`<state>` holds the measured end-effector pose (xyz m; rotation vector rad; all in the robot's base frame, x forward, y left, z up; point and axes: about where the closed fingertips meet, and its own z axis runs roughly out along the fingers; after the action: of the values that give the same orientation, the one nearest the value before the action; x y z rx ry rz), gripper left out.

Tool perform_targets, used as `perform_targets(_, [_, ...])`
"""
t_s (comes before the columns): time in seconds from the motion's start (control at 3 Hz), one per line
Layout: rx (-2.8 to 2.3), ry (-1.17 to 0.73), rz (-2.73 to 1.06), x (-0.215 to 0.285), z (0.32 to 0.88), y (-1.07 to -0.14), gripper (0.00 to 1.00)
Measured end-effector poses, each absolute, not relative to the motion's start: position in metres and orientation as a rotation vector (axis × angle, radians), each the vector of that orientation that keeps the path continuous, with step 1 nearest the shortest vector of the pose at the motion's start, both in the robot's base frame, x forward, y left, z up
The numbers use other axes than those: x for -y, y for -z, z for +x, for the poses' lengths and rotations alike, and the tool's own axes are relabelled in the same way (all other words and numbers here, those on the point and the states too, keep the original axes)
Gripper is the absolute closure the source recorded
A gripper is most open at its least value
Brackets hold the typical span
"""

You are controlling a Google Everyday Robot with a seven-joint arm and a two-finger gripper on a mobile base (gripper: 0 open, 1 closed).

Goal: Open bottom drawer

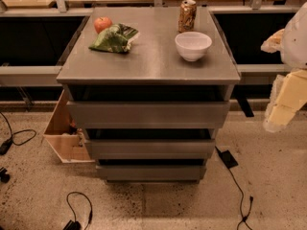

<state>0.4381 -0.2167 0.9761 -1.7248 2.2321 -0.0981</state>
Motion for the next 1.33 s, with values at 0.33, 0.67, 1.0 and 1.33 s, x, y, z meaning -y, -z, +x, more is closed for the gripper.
perform_targets(0.33, [-2.232, 0.098, -1.725, 0.217, 0.438, -0.976, 0.0])
perform_targets(0.67, [-2.237, 0.089, -1.725, 0.214, 0.435, -0.945, 0.0])
perform_targets(1.0, [-2.273, 0.119, -1.677, 0.214, 0.426, -0.863, 0.0])
perform_targets(1.33, [-2.333, 0.139, -1.664, 0.219, 0.422, -0.784, 0.0])
